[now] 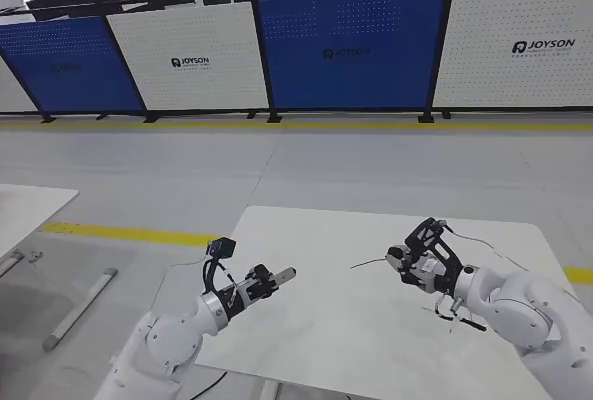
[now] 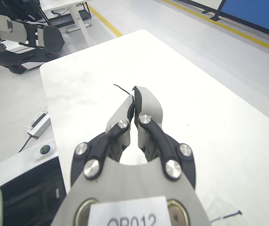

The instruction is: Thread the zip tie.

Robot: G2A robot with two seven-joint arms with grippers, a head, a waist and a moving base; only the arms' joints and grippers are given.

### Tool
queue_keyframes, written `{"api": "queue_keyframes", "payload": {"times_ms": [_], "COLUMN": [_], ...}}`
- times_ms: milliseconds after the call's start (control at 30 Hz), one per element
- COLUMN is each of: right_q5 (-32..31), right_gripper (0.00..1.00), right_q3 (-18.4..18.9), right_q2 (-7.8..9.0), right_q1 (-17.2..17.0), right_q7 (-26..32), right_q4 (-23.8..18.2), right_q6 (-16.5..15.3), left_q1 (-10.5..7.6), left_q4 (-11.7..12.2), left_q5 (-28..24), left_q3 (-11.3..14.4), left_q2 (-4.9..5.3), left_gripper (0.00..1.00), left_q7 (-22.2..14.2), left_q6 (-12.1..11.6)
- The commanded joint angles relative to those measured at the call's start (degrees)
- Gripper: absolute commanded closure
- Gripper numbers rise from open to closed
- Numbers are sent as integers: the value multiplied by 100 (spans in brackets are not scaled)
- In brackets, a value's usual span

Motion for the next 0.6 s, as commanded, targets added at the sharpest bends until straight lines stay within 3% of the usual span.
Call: {"api": "queue_keyframes", "payload": {"times_ms": [0,133,300,333,567], "right_q5": [-343,-1184,-2276,-2213,-2213], "right_gripper": [100,100,100,100,100], "right_q3": [-10,-276,-910,-1053,-1053], "right_q2": [7,44,9,-8,-8], "right_q1": [-16,1,430,507,507], "right_q7": [-291,-871,-1419,-1535,-1535], "right_q4": [-103,-141,178,228,228], "right_q6": [0,0,0,0,0], "left_q1": [0,0,0,0,0], "left_q4": [0,0,0,0,0], "left_q5": [0,0,0,0,0], "left_q3": [0,0,0,0,0], "left_q2": [0,0,0,0,0], "left_gripper": [0,0,0,0,0], "left_q7": [0,0,0,0,0], "left_q6": [0,0,0,0,0]}}
